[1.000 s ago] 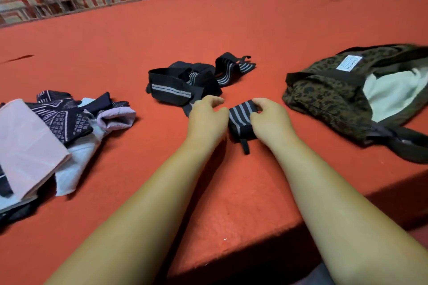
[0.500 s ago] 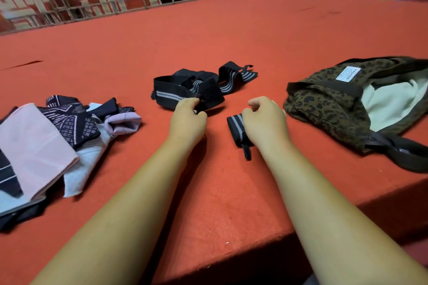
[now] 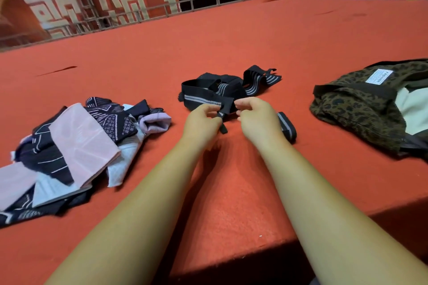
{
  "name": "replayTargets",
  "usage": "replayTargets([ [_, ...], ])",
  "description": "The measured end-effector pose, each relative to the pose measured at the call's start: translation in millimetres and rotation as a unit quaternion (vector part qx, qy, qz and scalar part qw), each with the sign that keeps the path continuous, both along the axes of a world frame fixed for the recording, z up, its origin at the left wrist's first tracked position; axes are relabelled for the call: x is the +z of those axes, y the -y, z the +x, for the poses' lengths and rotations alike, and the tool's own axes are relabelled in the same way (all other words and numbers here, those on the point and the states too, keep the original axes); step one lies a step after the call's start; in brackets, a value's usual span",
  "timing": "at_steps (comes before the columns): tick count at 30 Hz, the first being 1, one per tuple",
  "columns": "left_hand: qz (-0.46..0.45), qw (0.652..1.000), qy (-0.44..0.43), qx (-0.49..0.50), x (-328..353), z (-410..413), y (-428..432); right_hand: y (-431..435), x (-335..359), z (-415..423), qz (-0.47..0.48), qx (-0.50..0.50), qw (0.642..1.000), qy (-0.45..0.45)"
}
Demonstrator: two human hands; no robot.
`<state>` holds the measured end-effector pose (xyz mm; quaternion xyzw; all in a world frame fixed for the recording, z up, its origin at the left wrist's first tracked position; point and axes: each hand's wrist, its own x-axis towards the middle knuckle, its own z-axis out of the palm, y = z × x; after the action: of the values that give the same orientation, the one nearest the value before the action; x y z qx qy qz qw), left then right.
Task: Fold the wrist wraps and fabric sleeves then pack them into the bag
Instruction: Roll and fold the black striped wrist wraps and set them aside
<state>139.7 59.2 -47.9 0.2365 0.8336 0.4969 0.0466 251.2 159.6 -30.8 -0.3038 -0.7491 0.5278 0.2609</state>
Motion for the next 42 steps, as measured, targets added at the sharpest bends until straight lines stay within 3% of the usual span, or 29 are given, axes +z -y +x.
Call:
replayTargets([
  [4,-0.116,0.985,-0.125,-0.007,-10.1,-15.4,-14.1,-1.8,-2.2,-15.7,-0.079,0.005,0.996,-0.036],
  [7,-0.162,0.973,-0.165,-0.012,-23.9,-30.9,-24.7,-5.1,-5.0,-24.3,-0.117,0.006,0.993,-0.03],
  [12,-0.107,0.977,-0.182,0.023,-33.6,-45.4,-37.8,-15.0,-4.0,-32.5,-0.106,0.015,0.994,-0.034],
  [16,-0.013,0.991,-0.132,0.037,-43.3,-61.9,-35.6,-16.6,-8.0,-39.1,-0.079,0.058,0.995,-0.03],
  [20,0.101,0.994,-0.025,0.033,-45.0,-69.9,-29.3,-9.0,-19.4,-52.2,-0.048,0.104,0.993,-0.019],
  [26,0.178,0.98,0.087,-0.02,-42.9,-66.6,-18.9,-6.8,-28.9,-66.0,-0.055,0.087,0.992,-0.067],
  [36,0.207,0.958,0.172,-0.094,-34.1,-59.2,-6.3,-4.3,-31.4,-61.4,0.096,0.028,0.994,-0.052],
  [42,0.243,0.936,0.226,-0.115,-22.2,-54.1,-0.3,-6.0,-36.7,-62.5,0.155,-0.021,0.988,0.0],
])
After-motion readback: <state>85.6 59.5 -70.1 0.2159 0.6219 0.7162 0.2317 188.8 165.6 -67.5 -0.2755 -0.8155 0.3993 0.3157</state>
